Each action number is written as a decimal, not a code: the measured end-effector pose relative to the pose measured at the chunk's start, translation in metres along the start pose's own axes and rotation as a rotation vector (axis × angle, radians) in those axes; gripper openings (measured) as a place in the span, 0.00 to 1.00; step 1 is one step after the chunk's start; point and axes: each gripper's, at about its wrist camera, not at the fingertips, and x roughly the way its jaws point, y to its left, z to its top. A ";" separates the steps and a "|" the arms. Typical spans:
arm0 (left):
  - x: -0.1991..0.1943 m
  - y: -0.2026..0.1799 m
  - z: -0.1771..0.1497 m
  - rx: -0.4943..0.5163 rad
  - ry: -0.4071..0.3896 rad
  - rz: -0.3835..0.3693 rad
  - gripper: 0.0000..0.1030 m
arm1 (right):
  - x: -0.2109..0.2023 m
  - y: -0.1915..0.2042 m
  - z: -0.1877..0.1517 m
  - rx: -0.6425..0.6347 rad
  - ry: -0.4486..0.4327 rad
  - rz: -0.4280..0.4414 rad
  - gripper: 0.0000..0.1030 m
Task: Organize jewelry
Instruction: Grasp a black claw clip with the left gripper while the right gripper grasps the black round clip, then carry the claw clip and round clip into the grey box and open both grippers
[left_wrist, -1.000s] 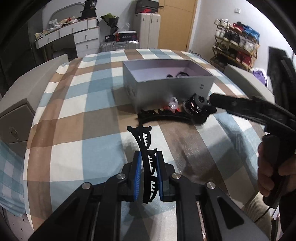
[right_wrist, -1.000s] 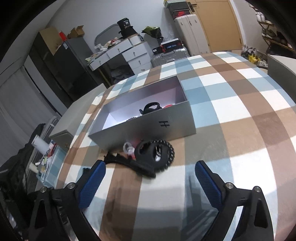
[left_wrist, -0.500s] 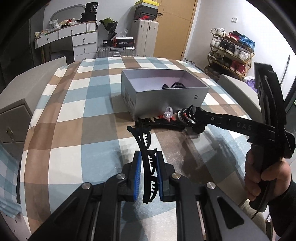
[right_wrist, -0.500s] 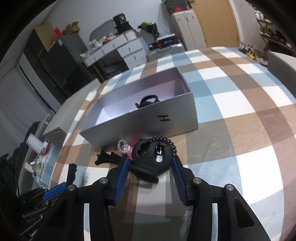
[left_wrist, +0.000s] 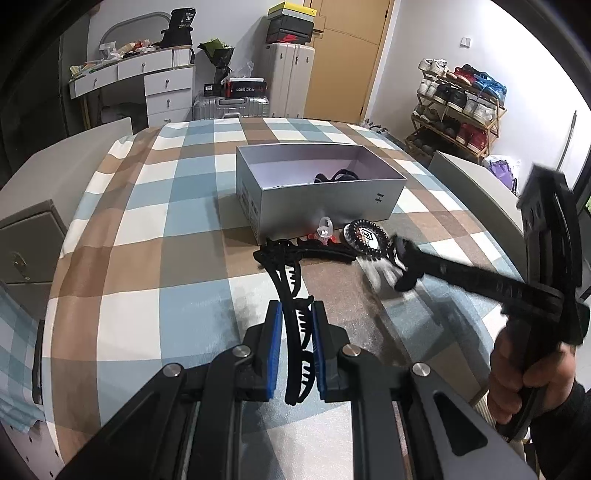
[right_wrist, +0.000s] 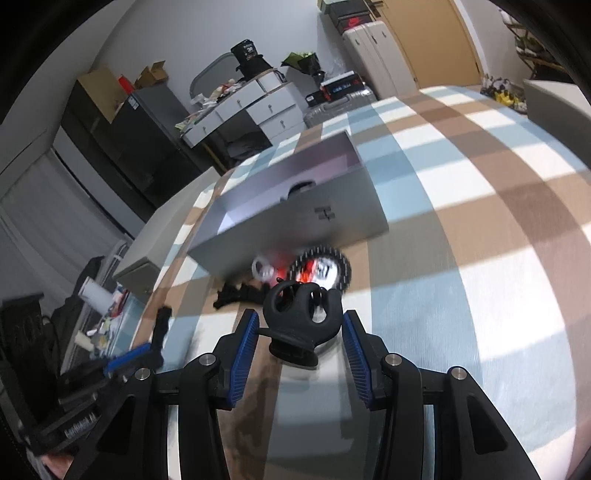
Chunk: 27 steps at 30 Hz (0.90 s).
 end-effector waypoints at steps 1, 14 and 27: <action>-0.001 -0.001 0.001 0.002 0.000 0.005 0.10 | -0.002 0.000 -0.003 -0.003 -0.004 0.003 0.44; -0.005 -0.012 0.032 0.013 -0.044 0.050 0.10 | -0.043 0.007 0.016 -0.033 -0.116 0.062 0.44; 0.010 0.005 0.086 -0.072 -0.112 0.018 0.10 | -0.037 0.032 0.079 -0.126 -0.166 0.165 0.44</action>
